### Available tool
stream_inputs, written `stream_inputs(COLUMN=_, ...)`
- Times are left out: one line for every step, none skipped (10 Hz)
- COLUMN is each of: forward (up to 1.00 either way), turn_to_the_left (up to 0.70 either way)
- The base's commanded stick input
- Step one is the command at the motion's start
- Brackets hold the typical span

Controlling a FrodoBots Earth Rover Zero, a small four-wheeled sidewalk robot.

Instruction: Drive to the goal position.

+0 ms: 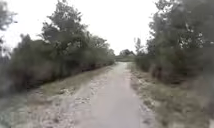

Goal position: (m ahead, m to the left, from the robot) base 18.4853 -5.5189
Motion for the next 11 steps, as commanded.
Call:
stream_inputs(forward=0.7, turn_to_the_left=0.0)
stream_inputs(forward=0.7, turn_to_the_left=0.0)
stream_inputs(forward=0.7, turn_to_the_left=0.0)
stream_inputs(forward=0.7, turn_to_the_left=0.0)
stream_inputs(forward=0.7, turn_to_the_left=0.0)
stream_inputs(forward=0.7, turn_to_the_left=0.0)
stream_inputs(forward=0.7, turn_to_the_left=0.0)
stream_inputs(forward=0.7, turn_to_the_left=0.0)
stream_inputs(forward=0.7, turn_to_the_left=0.0)
stream_inputs(forward=0.7, turn_to_the_left=0.0)
stream_inputs(forward=0.7, turn_to_the_left=0.0)
